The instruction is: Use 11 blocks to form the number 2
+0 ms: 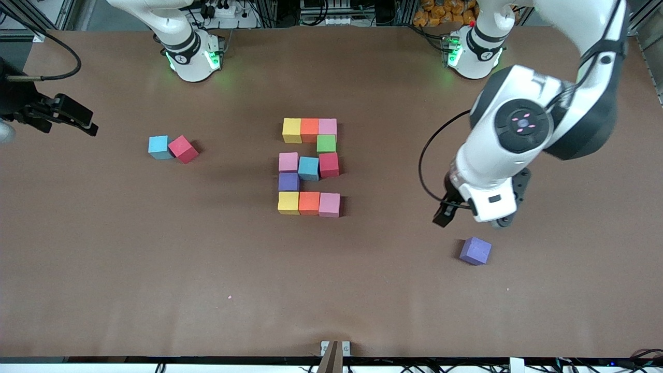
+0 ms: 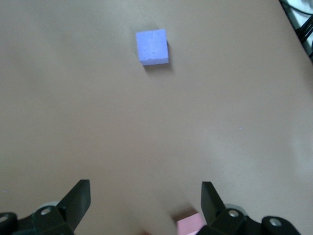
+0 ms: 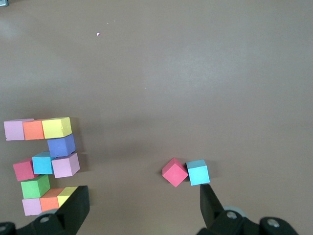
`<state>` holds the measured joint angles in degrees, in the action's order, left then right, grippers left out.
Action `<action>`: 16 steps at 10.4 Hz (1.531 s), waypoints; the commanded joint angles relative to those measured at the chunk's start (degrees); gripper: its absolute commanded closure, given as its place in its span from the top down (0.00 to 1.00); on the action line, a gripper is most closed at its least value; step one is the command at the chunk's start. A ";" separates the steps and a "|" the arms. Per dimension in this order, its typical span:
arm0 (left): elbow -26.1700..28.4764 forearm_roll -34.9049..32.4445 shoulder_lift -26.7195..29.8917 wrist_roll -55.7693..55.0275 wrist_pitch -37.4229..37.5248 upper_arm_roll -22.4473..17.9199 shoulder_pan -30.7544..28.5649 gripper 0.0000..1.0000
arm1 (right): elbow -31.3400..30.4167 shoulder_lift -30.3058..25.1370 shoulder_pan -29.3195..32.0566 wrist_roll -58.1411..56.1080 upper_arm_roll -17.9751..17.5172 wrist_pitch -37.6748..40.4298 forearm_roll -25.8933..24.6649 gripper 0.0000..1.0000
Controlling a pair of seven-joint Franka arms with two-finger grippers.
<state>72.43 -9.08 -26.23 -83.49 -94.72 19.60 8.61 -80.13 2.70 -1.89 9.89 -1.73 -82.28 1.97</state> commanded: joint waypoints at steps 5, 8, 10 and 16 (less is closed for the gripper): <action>20.52 8.20 19.87 27.89 4.02 -11.41 0.27 1.00 | 0.59 0.20 0.57 0.30 -0.47 0.19 0.31 1.00; 28.64 8.12 25.44 38.72 3.23 -11.78 -1.30 1.00 | 0.58 0.20 0.66 0.30 -0.47 0.19 0.31 1.00; 27.51 7.68 25.79 48.54 0.52 -13.87 -2.45 1.00 | 0.58 0.20 0.75 0.30 -0.47 0.02 0.31 1.00; 17.86 6.88 25.88 72.55 -0.29 -16.26 -1.31 1.00 | 0.58 0.46 0.66 0.30 -0.47 -0.07 0.31 1.00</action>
<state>93.02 -2.27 -0.55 -15.74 -95.48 4.04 6.84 -80.11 2.84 -1.87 9.89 -1.72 -82.45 2.00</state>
